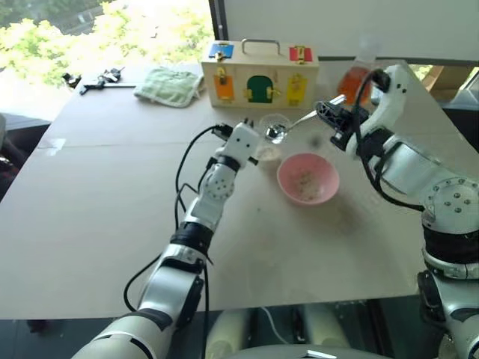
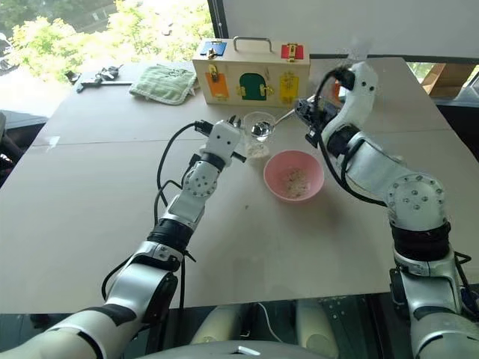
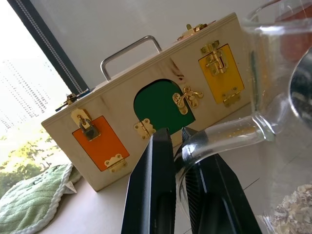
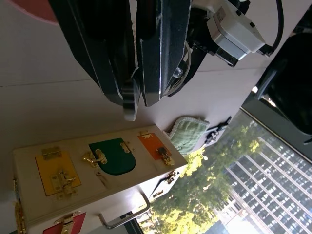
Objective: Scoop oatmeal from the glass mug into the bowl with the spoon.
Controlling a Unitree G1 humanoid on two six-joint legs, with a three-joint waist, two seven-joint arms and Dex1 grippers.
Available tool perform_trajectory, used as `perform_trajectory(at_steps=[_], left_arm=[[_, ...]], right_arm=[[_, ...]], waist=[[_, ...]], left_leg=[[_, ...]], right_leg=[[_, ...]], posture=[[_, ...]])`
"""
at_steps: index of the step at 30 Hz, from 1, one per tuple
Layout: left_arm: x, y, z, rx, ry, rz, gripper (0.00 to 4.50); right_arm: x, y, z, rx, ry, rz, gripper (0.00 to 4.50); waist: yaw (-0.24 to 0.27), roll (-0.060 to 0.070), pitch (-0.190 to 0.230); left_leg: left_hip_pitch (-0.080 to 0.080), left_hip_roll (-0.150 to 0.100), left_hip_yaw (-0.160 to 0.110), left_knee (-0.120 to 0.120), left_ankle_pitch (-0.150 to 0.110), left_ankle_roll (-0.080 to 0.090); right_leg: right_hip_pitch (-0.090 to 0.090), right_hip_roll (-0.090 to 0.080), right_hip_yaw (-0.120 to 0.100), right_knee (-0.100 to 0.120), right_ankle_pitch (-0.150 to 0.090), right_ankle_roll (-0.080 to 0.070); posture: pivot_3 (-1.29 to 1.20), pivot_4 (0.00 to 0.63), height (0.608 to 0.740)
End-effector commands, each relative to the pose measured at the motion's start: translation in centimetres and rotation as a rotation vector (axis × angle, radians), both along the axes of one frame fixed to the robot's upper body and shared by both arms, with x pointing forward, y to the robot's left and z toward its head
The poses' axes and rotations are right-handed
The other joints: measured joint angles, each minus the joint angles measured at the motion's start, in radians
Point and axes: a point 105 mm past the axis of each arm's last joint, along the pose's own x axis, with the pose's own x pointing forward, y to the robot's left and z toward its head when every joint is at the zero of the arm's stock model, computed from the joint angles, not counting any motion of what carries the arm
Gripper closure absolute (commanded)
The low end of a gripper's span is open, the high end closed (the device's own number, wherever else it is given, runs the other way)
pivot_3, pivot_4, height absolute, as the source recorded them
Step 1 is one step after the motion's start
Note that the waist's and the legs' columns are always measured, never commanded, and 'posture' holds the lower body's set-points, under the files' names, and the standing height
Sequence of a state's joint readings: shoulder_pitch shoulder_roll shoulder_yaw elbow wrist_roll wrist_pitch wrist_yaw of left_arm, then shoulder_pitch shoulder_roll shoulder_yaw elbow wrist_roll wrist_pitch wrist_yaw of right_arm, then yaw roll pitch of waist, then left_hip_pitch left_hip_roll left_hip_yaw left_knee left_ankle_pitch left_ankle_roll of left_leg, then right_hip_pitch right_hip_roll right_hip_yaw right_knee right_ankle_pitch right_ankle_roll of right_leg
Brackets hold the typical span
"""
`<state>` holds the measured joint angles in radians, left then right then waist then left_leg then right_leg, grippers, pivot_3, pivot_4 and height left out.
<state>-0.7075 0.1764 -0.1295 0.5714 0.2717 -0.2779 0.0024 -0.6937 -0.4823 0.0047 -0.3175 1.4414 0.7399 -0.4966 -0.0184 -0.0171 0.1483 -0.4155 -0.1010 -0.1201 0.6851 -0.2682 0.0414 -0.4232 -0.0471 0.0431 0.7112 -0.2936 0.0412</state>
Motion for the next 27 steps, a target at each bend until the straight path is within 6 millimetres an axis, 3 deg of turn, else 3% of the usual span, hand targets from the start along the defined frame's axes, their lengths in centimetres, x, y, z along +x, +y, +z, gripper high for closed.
perform_trajectory(at_steps=[1,7,10,13,16,20,24,26,27], left_arm=[[-0.5,-0.3,2.8,-0.028,-0.096,-0.015,4.5],[-0.3,1.6,2.5,-0.088,-0.062,0.041,4.5],[-0.6,4.3,2.2,-0.141,-0.03,0.101,4.5],[-2.1,7.6,1.9,-0.169,-0.011,0.151,4.5],[-3.9,10.4,1.3,-0.198,0.034,0.184,4.5],[-6.1,14.0,-0.3,-0.308,0.119,0.277,4.5],[-6.6,14.8,-1.3,-0.402,0.169,0.299,4.5],[-6.4,14.2,-1.6,-0.398,0.178,0.278,3.66],[-6.3,13.8,-1.7,-0.412,0.185,0.262,3.53]], right_arm=[[0.2,0.6,1.9,0.025,-0.078,0.019,3.1],[-0.2,0.1,3.1,0.103,-0.099,0.054,0.15],[-1.7,-1.0,3.7,0.171,-0.115,0.119,0.06],[-3.5,-2.9,2.9,0.167,-0.103,0.147,0.06],[-5.2,-4.8,0.9,0.126,-0.06,0.166,0.06],[-7.0,-7.6,-3.3,0.055,0.043,0.151,0.06],[-8.1,-8.8,-6.4,0.021,0.11,0.15,0.06],[-8.1,-9.0,-7.5,0.017,0.135,0.151,0.0],[-8.1,-9.2,-8.1,0.006,0.147,0.148,0.0]], waist=[[0.0,0.0,0.0],[0.001,0.0,0.0],[0.001,0.0,0.0],[-0.002,0.0,0.0],[-0.002,0.0,0.0],[0.008,0.0,0.0],[0.013,0.0,0.0],[0.015,0.0,0.0],[0.016,0.0,0.0]], left_leg=[[0.0,0.0,0.0,0.0,0.0,0.0],[0.0,0.0,0.0,0.0,0.0,0.0],[0.0,0.0,0.0,0.0,0.0,0.0],[0.0,0.0,-0.001,-0.001,0.0,0.0],[0.0,0.0,-0.001,-0.002,0.0,0.0],[0.0,0.0,-0.001,-0.001,0.0,0.0],[0.007,0.0,-0.001,0.0,-0.003,0.004],[0.012,0.0,-0.001,-0.001,-0.003,0.005],[0.015,0.0,-0.001,-0.001,-0.003,0.005]], right_leg=[[0.0,0.0,0.0,0.0,0.0,0.0],[0.0,0.0,0.0,0.0,0.0,0.0],[0.0,0.0,0.0,-0.001,0.0,0.0],[0.0,0.0,0.0,-0.002,0.0,0.0],[0.0,0.0,0.0,-0.003,0.0,0.0],[0.001,0.0,-0.001,-0.003,0.0,0.0],[0.009,0.0,-0.002,-0.002,0.0,0.0],[0.014,0.0,-0.001,-0.002,0.0,0.001],[0.017,0.0,-0.001,-0.003,0.0,0.001]], posture=[[0.0,0.15,0.74],[0.0,0.15,0.74],[0.0,0.15,0.74],[0.0,0.15,0.74],[0.0,0.15,0.74],[0.0,0.15,0.74],[0.0,0.15,0.74],[0.0,0.15,0.74],[0.0,0.15,0.74]])
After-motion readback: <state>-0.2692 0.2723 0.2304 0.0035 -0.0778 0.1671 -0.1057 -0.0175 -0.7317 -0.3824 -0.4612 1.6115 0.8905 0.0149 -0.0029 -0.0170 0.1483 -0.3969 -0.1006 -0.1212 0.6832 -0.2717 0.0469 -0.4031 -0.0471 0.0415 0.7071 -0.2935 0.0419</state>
